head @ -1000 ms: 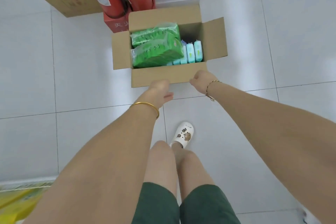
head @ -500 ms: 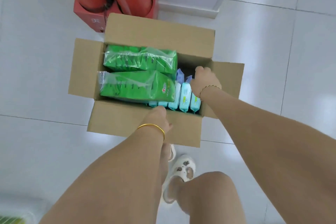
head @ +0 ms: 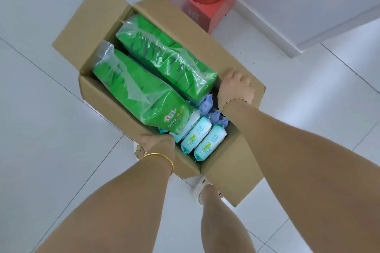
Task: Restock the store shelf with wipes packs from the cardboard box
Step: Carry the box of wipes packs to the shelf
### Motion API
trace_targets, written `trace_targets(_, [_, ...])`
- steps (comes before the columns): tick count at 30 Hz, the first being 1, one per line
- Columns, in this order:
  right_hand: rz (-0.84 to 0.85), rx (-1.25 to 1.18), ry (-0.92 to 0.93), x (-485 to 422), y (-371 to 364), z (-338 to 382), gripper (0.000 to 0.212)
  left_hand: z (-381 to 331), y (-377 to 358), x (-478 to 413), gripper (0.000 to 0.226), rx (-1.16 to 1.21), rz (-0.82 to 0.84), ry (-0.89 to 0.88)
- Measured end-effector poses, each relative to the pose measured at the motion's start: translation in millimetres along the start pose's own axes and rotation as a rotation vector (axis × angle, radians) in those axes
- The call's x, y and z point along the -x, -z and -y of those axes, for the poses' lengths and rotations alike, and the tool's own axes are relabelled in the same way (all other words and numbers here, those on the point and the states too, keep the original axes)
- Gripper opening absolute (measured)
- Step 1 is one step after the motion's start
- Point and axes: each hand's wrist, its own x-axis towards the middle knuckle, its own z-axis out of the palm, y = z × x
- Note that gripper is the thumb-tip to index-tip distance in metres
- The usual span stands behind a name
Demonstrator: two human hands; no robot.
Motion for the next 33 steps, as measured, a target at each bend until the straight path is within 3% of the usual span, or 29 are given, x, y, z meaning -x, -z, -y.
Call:
trace_targets(4, [-0.007,0.04,0.042,-19,-1,4,0.044,-14,17,40,0.028,0.21,0.007,0.076])
trace_targets(5, [-0.012,0.026,0.046,-22,-1,3,0.041,-13,15,32,0.035,0.233,-0.002,0.077])
trace_targets(7, [-0.024,0.007,0.075,-25,1,2,0.035,-16,17,28,0.039,0.216,0.043,0.068])
trace_targets(10, [0.008,0.018,0.151,-23,4,2,0.027,-12,20,21,0.024,0.21,0.066,0.013])
trace_targets(23, [-0.104,-0.031,0.167,53,27,30,0.017,22,110,32,0.019,0.184,0.116,-0.184])
trace_targets(28, [-0.084,-0.021,0.2,84,37,45,0.017,62,138,44,0.012,0.275,0.11,-0.152])
trace_targets(33, [-0.109,0.051,0.357,128,54,77,0.008,107,170,65,0.011,0.455,0.107,-0.104])
